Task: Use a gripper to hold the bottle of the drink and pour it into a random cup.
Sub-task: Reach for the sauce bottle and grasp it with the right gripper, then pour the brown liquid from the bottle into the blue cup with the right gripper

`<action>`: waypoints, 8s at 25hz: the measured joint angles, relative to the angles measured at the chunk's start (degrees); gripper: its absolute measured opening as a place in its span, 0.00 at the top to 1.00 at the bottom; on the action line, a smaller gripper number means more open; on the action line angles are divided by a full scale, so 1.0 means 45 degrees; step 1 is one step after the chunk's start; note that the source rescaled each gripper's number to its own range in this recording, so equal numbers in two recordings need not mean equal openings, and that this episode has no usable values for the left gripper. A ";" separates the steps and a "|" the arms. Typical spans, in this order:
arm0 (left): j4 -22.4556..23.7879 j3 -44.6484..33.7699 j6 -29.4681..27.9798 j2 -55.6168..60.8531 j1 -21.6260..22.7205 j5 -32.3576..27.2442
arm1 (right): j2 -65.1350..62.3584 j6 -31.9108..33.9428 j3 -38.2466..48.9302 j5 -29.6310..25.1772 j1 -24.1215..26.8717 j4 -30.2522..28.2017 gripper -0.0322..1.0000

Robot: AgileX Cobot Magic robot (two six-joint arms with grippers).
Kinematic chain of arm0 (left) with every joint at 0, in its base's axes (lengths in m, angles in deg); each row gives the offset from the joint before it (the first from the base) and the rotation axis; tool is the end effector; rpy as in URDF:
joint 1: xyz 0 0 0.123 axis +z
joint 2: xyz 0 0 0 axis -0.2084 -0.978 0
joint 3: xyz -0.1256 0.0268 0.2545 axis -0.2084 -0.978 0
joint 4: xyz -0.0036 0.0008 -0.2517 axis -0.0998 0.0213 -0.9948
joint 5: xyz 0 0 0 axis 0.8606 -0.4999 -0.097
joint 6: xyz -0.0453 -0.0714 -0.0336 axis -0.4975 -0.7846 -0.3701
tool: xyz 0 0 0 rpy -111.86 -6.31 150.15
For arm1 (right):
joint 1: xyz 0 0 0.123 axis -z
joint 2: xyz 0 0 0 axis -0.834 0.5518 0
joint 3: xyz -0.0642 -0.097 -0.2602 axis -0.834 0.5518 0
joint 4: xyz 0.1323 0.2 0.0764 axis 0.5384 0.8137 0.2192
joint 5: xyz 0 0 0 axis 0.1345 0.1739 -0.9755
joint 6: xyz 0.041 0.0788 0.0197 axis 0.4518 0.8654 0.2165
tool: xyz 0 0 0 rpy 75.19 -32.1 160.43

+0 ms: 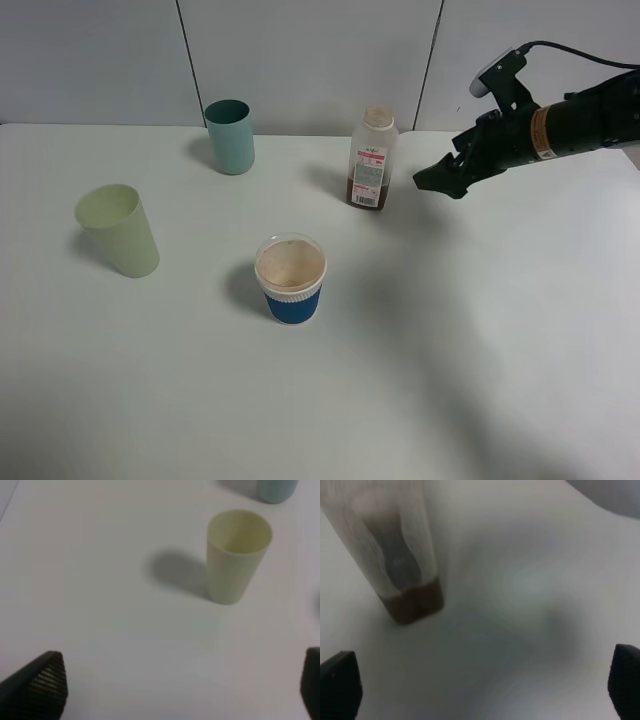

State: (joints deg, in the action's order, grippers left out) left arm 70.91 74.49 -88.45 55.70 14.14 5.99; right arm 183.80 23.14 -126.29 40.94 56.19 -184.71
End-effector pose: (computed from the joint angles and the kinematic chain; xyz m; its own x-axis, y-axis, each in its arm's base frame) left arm -0.0062 -0.0016 0.2799 -0.4385 -0.0122 -0.8986 -0.0207 0.9998 -0.0035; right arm 0.3754 0.0542 0.1575 -0.3505 -0.5127 -0.7838 -0.7676 0.6367 -0.0731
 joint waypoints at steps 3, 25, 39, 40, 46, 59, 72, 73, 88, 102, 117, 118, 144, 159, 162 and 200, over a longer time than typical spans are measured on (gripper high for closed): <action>0.0000 0.0000 0.0000 0.0000 0.0000 0.0000 | 0.0536 -0.0081 -0.0493 0.0460 0.0000 -0.0082 0.00; 0.0000 0.0000 0.0000 0.0000 0.0000 0.0000 | 0.3193 -0.0629 -0.3544 0.2467 -0.0826 -0.0892 0.00; -0.0004 0.0000 0.0000 0.0000 0.0000 0.0000 | 0.4327 -0.0658 -0.4457 0.2783 -0.1719 -0.0899 0.00; -0.0004 0.0000 0.0000 0.0000 0.0000 0.0000 | 0.4327 -0.0658 -0.4457 0.2783 -0.1719 -0.0899 0.00; -0.0004 0.0000 0.0000 0.0000 0.0000 0.0000 | 0.4479 -0.1091 -0.4472 0.2807 -0.1895 -0.0869 0.00; -0.0004 0.0000 0.0000 0.0000 0.0000 0.0000 | 0.4503 -0.1176 -0.4472 0.2795 -0.2068 -0.0714 0.28; -0.0004 0.0000 0.0000 0.0000 0.0000 0.0000 | 0.4513 0.0054 -0.4472 0.2701 -0.2068 -0.0554 0.95; -0.0004 0.0000 0.0000 0.0000 0.0000 0.0000 | 0.4513 0.0058 -0.4472 0.2701 -0.2068 -0.0554 0.95; -0.0004 0.0000 0.0000 0.0000 0.0000 0.0000 | 0.3140 0.0525 -0.4472 0.2908 -0.2124 -0.0934 0.95; -0.0004 0.0000 0.0000 0.0000 0.0000 0.0000 | 0.1564 -0.0055 -0.4472 0.1857 -0.3429 -0.0992 0.95; 0.0005 0.0000 0.0000 0.0000 0.0000 0.0000 | 0.1499 -0.6103 -0.4472 0.1886 -0.4233 -0.1006 0.95; 0.0005 0.0000 0.0000 0.0000 0.0000 0.0000 | 0.1499 -0.6402 -0.4472 0.1886 -0.4233 -0.1006 0.95; 0.0005 0.0000 0.0000 0.0000 0.0000 0.0000 | 0.1499 -1.0311 -0.4472 0.0931 -0.5378 -0.1006 0.95; 0.0005 0.0000 0.0000 0.0000 0.0000 0.0000 | 0.1499 -1.2563 -0.4472 -0.0589 -0.6689 -0.0997 0.95; 0.0005 0.0000 0.0000 0.0000 0.0000 0.0000 | 0.1499 -1.3174 -0.4472 -0.0849 -0.6757 -0.0986 0.95; -0.0009 0.0000 -0.0010 0.0000 0.0000 0.0000 | 0.1499 -1.7230 -0.4472 0.0327 -0.6871 -0.0993 0.95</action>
State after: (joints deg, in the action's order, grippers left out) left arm 70.87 74.49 -88.50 55.70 14.14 5.99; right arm 190.55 -54.39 -146.42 42.41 25.27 -189.18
